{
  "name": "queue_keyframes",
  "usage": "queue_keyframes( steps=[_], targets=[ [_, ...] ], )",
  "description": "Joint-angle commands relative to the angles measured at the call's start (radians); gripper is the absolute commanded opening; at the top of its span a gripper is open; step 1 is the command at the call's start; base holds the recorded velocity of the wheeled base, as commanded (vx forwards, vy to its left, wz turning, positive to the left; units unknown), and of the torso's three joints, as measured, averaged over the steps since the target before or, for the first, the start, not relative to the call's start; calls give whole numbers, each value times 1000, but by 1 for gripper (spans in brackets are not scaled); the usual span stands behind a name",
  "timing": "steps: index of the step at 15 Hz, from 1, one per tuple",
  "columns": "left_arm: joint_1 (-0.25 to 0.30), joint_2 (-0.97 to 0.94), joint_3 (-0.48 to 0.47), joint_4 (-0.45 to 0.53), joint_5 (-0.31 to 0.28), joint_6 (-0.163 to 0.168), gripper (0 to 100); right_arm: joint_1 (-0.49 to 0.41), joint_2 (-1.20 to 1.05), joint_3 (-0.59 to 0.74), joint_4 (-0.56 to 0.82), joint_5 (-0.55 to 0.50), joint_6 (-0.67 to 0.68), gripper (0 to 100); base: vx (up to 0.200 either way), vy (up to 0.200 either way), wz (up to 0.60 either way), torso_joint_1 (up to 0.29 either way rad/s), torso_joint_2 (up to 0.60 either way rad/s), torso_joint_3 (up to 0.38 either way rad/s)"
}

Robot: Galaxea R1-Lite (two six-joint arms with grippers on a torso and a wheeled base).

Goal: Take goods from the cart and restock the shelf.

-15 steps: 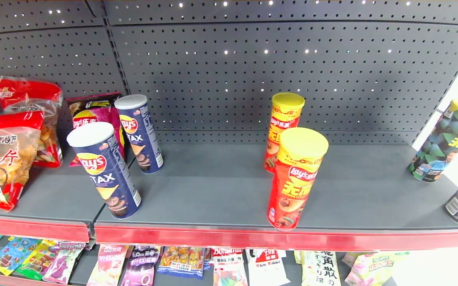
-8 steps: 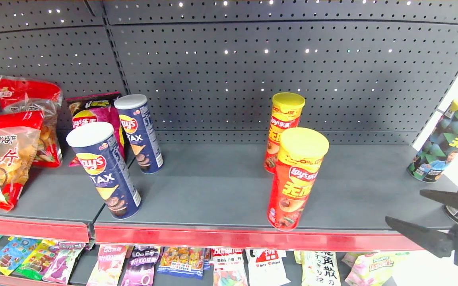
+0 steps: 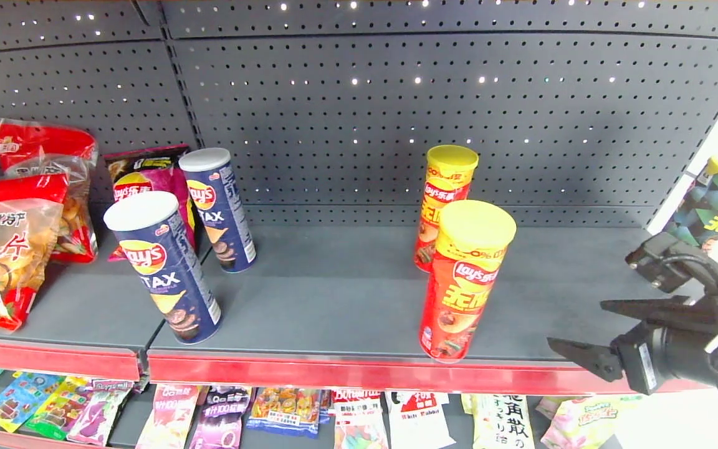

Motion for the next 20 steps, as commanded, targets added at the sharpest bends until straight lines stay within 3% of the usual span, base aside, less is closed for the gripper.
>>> queue_keyframes(
  steps=[1, 8, 13, 20],
  targets=[
    [0, 2, 0, 0, 1, -1, 100, 13, 88, -12, -3, -9, 1, 100, 0, 0, 0, 0, 0, 0],
    [0, 2, 0, 0, 6, -1, 100, 87, 178, -84, -3, -12, 3, 100, 0, 0, 0, 0, 0, 0],
    [0, 2, 0, 0, 6, -1, 100, 92, 270, -104, -107, -17, 1, 100, 0, 0, 0, 0, 0, 0],
    [0, 2, 0, 0, 6, -1, 100, 124, 296, -102, -110, -17, 3, 100, 0, 0, 0, 0, 0, 0]
  ],
)
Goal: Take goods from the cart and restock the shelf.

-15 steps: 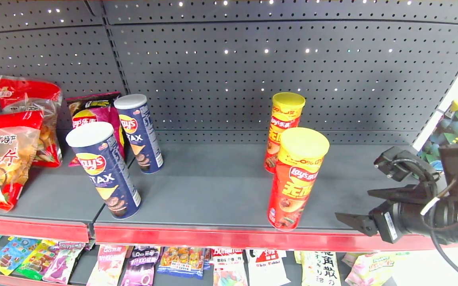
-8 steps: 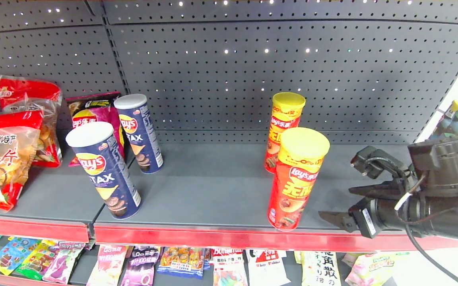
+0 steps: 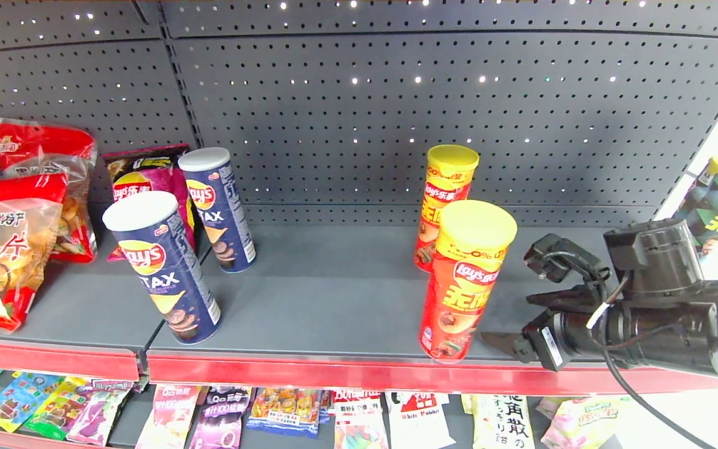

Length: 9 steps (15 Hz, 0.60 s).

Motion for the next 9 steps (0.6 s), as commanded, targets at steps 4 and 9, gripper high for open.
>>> queue_keyframes(
  steps=[4, 9],
  targets=[
    [0, 1, 0, 0, 1, -3, 100, 6, 17, -6, 0, -21, 0, 100, 0, 0, 0, 0, 0, 0],
    [0, 1, 0, 0, 1, -5, 100, 9, 26, -13, 0, -23, 0, 100, 0, 0, 0, 0, 0, 0]
  ],
)
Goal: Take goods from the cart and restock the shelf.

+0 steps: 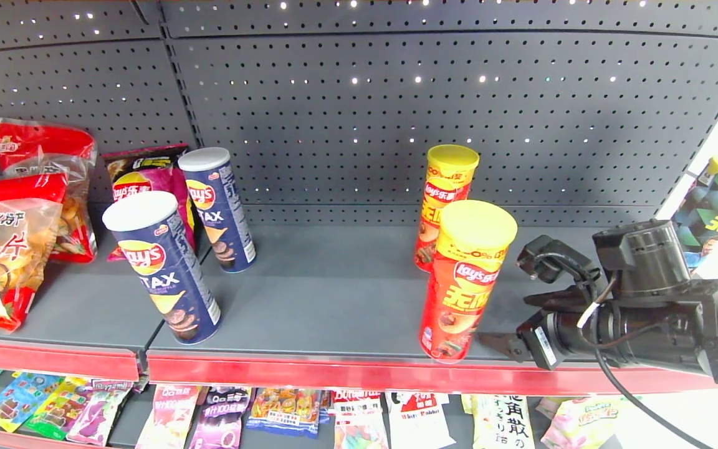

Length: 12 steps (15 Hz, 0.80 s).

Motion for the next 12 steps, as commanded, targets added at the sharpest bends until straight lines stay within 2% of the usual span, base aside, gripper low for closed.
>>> queue_keyframes(
  steps=[1, 12],
  targets=[
    [0, 1, 0, 0, -1, 0, 100, 0, 7, 0, 0, 0, 0, 100, 0, 0, 0, 0, 0, 0],
    [0, 1, 0, 0, -1, -3, 100, 37, 27, -16, 0, 0, 1, 100, 0, 0, 0, 0, 0, 0]
  ],
)
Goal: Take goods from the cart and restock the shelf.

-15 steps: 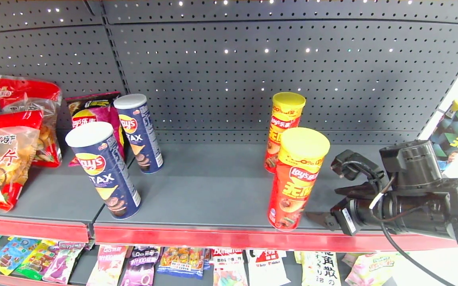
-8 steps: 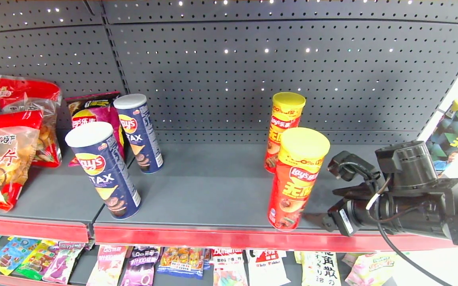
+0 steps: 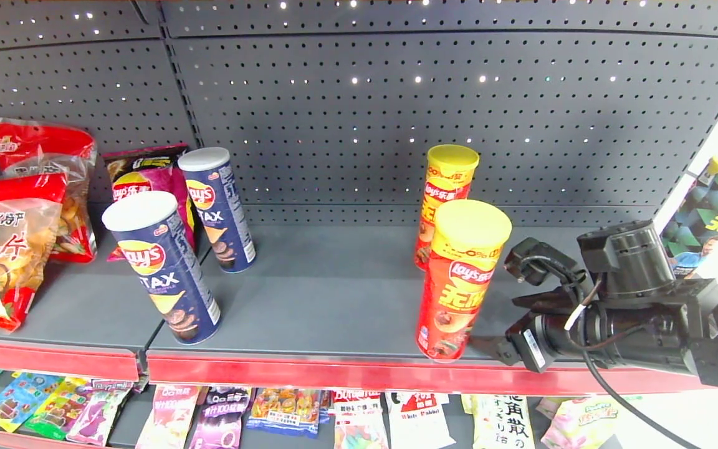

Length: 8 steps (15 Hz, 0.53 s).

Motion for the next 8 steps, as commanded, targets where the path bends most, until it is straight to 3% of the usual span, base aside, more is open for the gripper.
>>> queue_keyframes(
  steps=[1, 8],
  targets=[
    [0, 1, 0, 0, 1, 0, 100, 1, 3, -2, 0, 1, -1, 100, 0, 0, 0, 0, 0, 0],
    [0, 1, 0, 0, 1, -2, 100, 15, 14, -16, 0, 1, -1, 100, 0, 0, 0, 0, 0, 0]
  ],
)
